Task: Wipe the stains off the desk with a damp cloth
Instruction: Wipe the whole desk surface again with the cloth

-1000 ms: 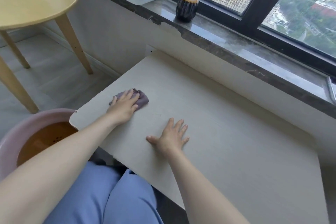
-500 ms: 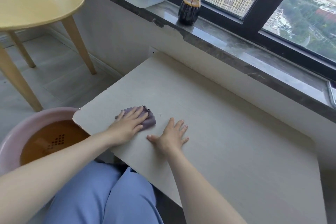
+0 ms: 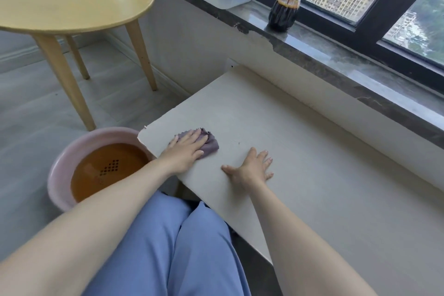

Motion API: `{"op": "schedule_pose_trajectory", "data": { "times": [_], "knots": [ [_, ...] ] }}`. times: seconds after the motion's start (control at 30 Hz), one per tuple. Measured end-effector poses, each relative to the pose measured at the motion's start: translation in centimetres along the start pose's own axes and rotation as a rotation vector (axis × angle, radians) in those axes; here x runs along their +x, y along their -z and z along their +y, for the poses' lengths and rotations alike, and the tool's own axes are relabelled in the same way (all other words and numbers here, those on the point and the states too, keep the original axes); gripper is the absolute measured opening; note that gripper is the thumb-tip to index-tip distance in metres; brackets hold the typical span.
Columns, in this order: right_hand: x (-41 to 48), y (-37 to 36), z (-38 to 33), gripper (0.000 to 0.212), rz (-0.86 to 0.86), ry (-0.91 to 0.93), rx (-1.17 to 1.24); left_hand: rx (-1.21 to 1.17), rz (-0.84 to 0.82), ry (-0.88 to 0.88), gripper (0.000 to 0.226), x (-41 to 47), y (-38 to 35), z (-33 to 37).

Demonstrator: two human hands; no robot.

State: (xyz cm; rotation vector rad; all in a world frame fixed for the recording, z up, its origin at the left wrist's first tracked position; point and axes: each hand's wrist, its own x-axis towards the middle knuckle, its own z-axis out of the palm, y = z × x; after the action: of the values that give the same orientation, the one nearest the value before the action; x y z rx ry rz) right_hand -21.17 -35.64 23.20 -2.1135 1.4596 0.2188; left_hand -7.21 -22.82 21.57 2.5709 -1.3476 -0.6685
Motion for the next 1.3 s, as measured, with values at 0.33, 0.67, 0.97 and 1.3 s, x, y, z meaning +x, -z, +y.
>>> {"op": "schedule_pose_trajectory", "data": {
  "times": [0.33,0.67,0.97,1.3],
  "knots": [
    [0.1,0.0,0.0,0.104,0.012,-0.004,0.000,-0.009,-0.078,-0.068,0.052,-2.0,-0.2,-0.8],
    [0.3,-0.1,0.0,0.104,0.014,-0.015,0.010,-0.032,-0.176,-0.135,0.053,-3.2,0.8,-3.3],
    [0.2,0.0,-0.2,0.103,0.007,-0.015,0.027,0.048,-0.084,-0.103,0.053,-3.6,0.3,-4.2],
    [0.0,0.2,-0.3,0.102,-0.007,-0.028,0.024,-0.033,0.047,0.030,0.051,-1.4,1.2,-5.6]
  ]
}}
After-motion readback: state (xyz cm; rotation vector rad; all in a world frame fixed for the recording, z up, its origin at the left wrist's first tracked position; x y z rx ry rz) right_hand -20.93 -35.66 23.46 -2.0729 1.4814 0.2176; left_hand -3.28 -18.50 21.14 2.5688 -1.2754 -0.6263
